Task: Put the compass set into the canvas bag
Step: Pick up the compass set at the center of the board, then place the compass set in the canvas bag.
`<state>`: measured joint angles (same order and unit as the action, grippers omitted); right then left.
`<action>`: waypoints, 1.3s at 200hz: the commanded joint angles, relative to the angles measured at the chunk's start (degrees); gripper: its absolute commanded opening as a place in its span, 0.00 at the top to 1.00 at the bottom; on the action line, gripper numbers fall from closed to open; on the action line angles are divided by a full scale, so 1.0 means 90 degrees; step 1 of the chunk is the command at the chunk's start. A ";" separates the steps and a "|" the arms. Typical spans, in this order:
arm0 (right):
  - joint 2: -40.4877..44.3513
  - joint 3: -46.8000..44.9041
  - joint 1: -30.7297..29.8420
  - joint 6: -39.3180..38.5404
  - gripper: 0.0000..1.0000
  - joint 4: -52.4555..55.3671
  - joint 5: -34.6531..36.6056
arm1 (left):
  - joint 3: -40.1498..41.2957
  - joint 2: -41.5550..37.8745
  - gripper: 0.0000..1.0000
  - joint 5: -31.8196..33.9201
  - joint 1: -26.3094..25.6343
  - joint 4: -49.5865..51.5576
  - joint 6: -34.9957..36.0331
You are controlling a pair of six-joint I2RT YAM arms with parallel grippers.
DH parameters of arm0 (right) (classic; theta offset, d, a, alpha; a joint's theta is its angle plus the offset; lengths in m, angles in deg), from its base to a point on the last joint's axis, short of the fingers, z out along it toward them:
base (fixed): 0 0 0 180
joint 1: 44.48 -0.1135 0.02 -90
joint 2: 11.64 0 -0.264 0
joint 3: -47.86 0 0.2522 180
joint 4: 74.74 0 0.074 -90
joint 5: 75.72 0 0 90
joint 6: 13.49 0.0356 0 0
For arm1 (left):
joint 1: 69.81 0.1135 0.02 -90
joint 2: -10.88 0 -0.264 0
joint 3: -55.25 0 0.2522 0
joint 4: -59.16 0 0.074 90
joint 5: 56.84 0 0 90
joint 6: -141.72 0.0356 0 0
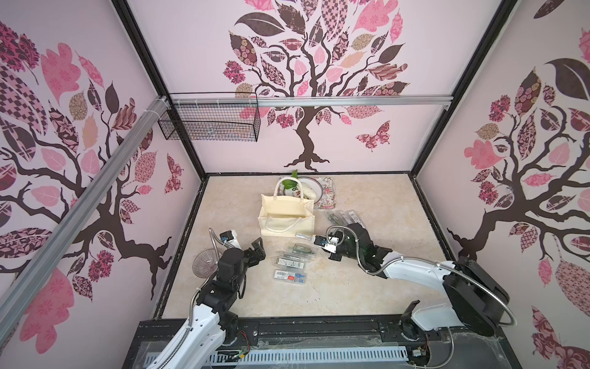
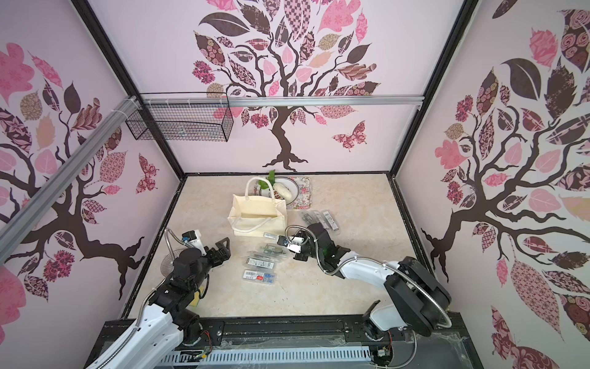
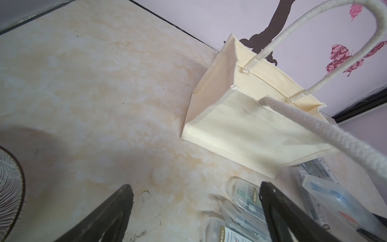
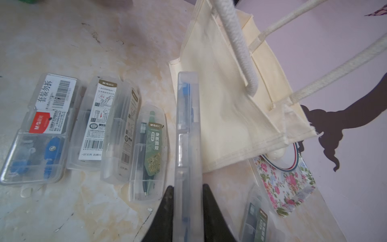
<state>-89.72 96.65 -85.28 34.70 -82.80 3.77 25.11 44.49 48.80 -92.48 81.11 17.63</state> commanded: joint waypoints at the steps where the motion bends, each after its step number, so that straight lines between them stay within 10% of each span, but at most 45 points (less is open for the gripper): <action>1: 0.0619 0.0185 0.0169 0.0123 0.93 0.0555 0.0260 | -0.0171 0.0026 0.03 0.0009 -0.0019 -0.0221 0.0040; 260: -0.3552 0.4204 0.0734 0.0770 0.93 0.0242 -0.2303 | -0.0055 -0.0047 0.03 -0.0010 -0.0020 -0.0212 -0.0104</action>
<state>-119.01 131.95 -78.37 42.00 -82.21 -16.88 25.09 44.75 48.10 -92.46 79.84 16.54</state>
